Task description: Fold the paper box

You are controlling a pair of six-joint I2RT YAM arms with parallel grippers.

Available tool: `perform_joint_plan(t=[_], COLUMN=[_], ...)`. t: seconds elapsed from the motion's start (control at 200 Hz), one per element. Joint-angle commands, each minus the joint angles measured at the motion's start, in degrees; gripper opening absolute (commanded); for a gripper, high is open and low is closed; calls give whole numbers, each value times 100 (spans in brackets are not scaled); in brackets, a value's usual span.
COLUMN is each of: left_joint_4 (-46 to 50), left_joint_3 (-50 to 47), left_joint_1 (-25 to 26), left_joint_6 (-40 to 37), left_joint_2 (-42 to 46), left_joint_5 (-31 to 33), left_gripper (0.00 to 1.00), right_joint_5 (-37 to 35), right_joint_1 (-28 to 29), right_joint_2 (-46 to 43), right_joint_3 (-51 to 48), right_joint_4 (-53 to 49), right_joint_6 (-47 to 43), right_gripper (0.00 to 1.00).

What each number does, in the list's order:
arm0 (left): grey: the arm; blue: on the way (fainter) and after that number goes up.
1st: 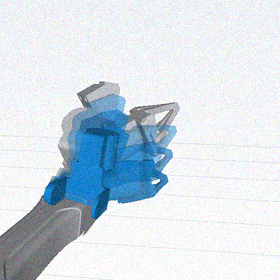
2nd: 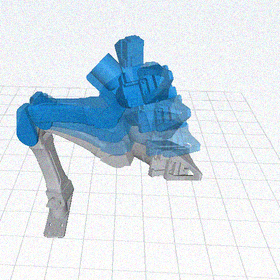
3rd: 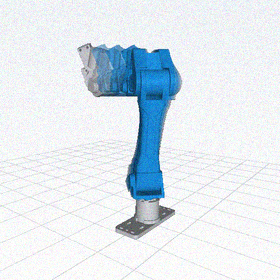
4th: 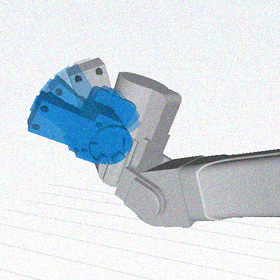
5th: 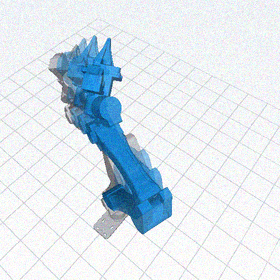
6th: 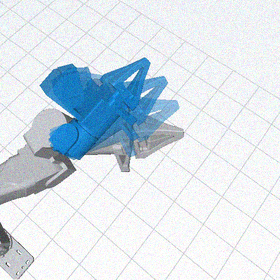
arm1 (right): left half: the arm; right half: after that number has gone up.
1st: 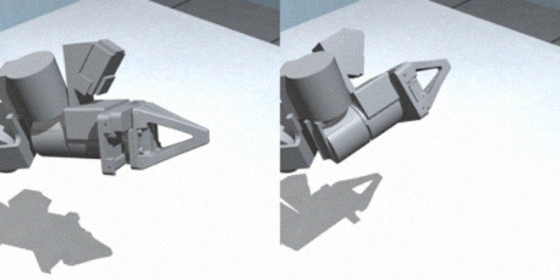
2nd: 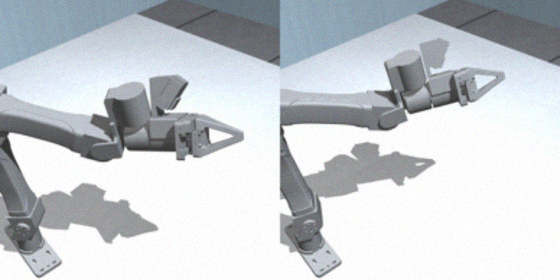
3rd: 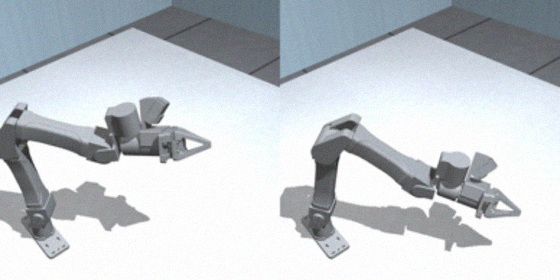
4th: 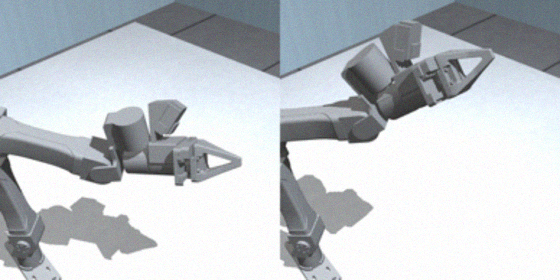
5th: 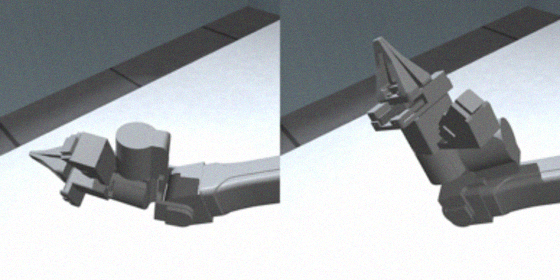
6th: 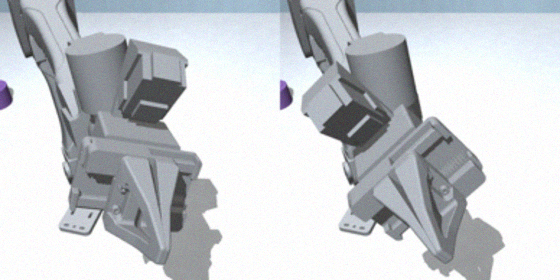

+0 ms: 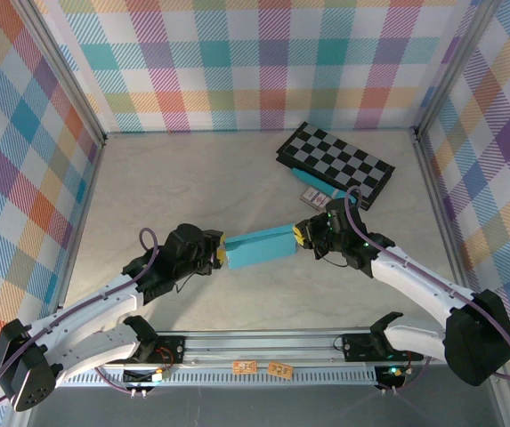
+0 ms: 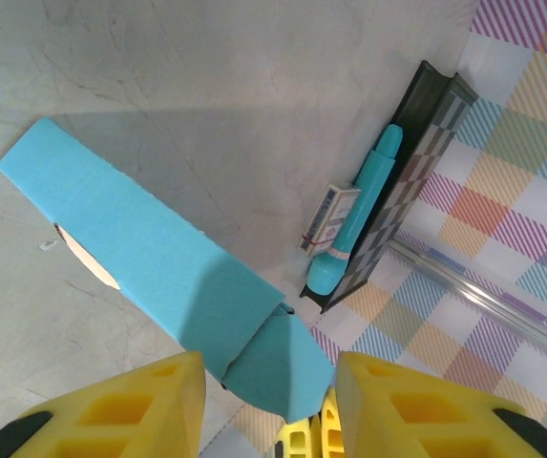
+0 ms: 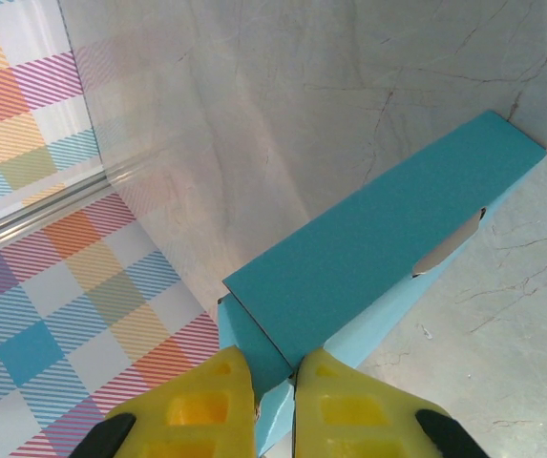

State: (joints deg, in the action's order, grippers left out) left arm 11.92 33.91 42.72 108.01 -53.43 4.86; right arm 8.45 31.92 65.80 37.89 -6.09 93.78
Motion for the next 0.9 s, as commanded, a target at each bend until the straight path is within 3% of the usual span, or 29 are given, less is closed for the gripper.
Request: perform_joint_plan(t=[0.0,0.895], left_joint_4=[-62,-15], left_joint_3=[66,-450], left_joint_1=[52,294], left_joint_6=[44,155], left_joint_2=[-44,-29], left_joint_5=[-121,-131], left_gripper=[39,20], right_joint_5=[-203,-203], right_joint_1=[-10,-9], right_joint_2=[196,205], right_joint_3=[-193,-212], right_joint_4=[-1127,-1132], right_joint_6=[-27,-4], right_gripper=[13,12])
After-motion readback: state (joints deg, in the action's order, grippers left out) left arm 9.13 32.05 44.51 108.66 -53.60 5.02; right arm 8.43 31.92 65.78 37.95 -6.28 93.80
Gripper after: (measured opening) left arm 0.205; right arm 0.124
